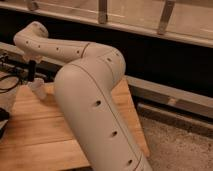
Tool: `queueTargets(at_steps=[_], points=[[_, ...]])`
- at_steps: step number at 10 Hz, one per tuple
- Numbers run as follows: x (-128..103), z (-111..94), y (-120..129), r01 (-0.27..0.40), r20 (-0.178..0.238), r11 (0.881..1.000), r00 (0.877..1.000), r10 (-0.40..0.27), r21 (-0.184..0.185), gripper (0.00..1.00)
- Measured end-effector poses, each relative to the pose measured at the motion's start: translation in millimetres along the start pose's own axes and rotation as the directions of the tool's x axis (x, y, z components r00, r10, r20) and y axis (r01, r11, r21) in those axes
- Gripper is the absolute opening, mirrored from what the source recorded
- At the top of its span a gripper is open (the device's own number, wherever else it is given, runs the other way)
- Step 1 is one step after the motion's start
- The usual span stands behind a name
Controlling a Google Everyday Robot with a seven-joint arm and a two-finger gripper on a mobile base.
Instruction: Place the eraser in the ceramic cup
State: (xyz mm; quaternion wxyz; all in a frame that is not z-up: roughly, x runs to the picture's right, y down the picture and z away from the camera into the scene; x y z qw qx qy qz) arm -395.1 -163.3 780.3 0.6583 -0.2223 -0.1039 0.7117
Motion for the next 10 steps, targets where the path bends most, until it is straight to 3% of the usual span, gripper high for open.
queueTargets(at_steps=[1,4,10], points=[[-2,4,1,0.003,0.001,1.000,1.000,-0.003,0.001,0.01],[-3,40,5,0.002,-0.004,1.000,1.000,-0.002,0.008,0.01],[3,54,-17,-0.049,-0.002,0.999,0.999,0.049,0.010,0.01]])
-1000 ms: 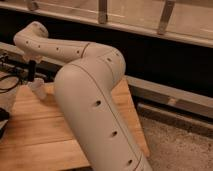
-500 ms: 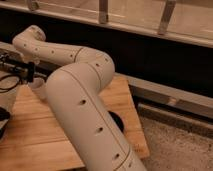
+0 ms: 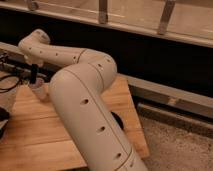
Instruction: Place the eraser in the ceramic cup
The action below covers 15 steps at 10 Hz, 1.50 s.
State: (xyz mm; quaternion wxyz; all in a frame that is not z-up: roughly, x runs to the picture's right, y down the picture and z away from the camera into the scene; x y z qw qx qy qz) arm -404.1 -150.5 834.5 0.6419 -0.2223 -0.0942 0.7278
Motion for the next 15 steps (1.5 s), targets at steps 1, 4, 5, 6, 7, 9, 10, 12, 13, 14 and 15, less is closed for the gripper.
queueTargets(at_steps=[1,4,5,6,7,9,10,12,13,14,15], points=[[0,1,-5,-0.009,0.002,1.000,1.000,0.009,0.005,0.01],[6,9,-15,-0.025,-0.001,1.000,1.000,0.025,0.019,0.22],[8,11,-17,-0.030,-0.001,0.999,1.000,0.030,0.021,0.30],[9,12,-19,-0.034,0.001,0.999,0.999,0.034,0.023,0.38],[9,13,-21,-0.040,0.008,0.999,0.999,0.040,0.025,0.50],[12,16,-21,-0.050,0.023,0.998,0.999,0.049,0.029,0.70],[14,18,-20,-0.057,0.030,0.998,0.998,0.056,0.027,0.78],[18,18,-19,-0.057,0.025,0.998,0.998,0.056,0.025,0.80],[19,18,-19,-0.049,0.018,0.998,0.999,0.049,0.027,0.80],[20,18,-23,-0.050,0.016,0.998,0.999,0.049,0.030,0.80],[22,18,-21,-0.051,0.017,0.998,0.999,0.051,0.028,0.80]])
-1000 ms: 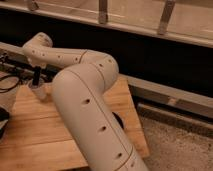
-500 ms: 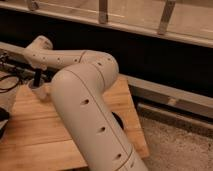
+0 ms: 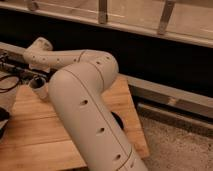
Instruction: Place the eraser in the ceramic cup
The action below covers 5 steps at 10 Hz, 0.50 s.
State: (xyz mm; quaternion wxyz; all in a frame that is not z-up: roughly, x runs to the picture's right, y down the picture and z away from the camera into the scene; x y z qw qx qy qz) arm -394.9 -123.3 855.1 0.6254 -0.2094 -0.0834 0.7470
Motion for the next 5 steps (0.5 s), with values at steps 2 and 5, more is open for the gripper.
queueTargets(at_steps=[2,5], points=[[4.1,-0.5,3.8,0.002,-0.001,1.000,1.000,-0.002,-0.004,0.80],[5.6,-2.4,0.8,0.005,-0.002,1.000,1.000,-0.005,-0.003,0.80]])
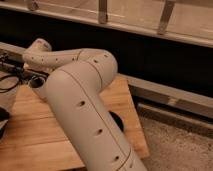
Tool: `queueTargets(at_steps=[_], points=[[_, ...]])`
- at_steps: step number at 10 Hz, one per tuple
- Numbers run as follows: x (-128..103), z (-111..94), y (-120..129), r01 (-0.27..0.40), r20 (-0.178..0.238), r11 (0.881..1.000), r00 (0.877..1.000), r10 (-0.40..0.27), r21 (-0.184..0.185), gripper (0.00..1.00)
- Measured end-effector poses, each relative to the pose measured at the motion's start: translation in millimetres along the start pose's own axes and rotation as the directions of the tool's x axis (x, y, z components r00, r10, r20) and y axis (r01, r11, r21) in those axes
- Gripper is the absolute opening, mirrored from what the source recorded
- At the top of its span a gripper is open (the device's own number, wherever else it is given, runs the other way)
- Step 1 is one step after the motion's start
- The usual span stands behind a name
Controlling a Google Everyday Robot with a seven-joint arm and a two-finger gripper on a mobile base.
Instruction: Place the eraser in the ceramic cup
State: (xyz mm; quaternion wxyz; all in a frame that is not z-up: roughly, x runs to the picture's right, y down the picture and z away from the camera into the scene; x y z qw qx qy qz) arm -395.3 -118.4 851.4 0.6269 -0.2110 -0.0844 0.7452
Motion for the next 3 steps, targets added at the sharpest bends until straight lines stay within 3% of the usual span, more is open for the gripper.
queueTargets(at_steps=[3], points=[[5.6,0.9,6.1,0.007,-0.004,1.000,1.000,-0.007,-0.005,0.80]])
